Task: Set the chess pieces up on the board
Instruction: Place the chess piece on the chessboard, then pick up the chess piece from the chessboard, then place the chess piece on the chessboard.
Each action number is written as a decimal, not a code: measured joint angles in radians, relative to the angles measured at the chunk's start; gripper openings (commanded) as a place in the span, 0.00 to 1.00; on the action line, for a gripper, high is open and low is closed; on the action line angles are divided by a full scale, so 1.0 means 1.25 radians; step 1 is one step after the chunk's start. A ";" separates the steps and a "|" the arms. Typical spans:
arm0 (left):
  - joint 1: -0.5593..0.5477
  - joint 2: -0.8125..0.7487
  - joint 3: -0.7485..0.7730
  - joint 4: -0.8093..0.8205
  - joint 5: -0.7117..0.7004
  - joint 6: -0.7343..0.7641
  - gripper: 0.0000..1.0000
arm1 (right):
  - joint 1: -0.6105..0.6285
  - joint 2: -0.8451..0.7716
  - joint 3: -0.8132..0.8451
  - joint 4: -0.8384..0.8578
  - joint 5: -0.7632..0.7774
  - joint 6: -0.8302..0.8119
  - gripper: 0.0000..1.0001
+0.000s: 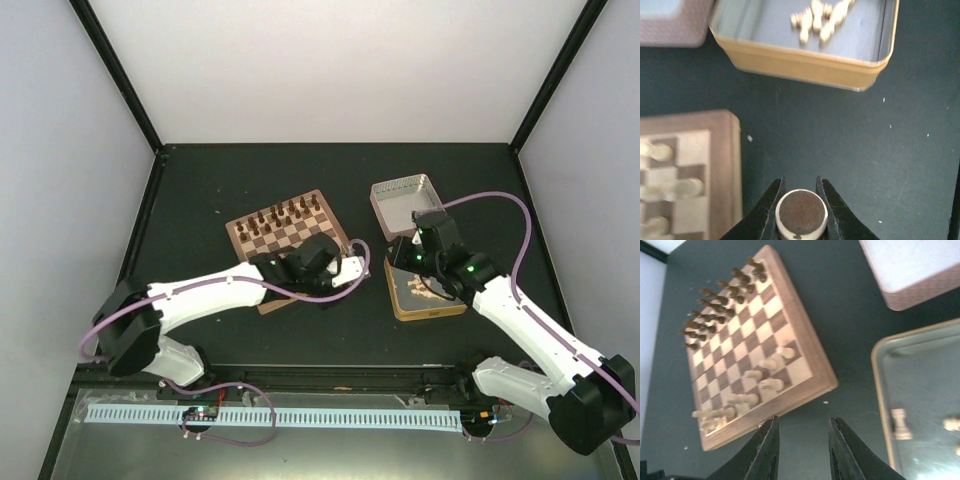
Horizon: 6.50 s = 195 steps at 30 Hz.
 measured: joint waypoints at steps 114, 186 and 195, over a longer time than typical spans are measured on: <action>0.419 -0.220 0.001 0.393 0.687 -0.925 0.11 | 0.064 0.162 -0.085 1.085 -0.536 0.525 0.33; 0.470 -0.560 -0.195 -0.099 -0.081 -0.312 0.99 | 0.181 0.742 0.572 -0.373 0.138 -0.257 0.04; 0.470 -0.560 -0.198 -0.099 -0.081 -0.312 0.99 | 0.181 0.760 0.575 -0.365 0.163 -0.259 0.13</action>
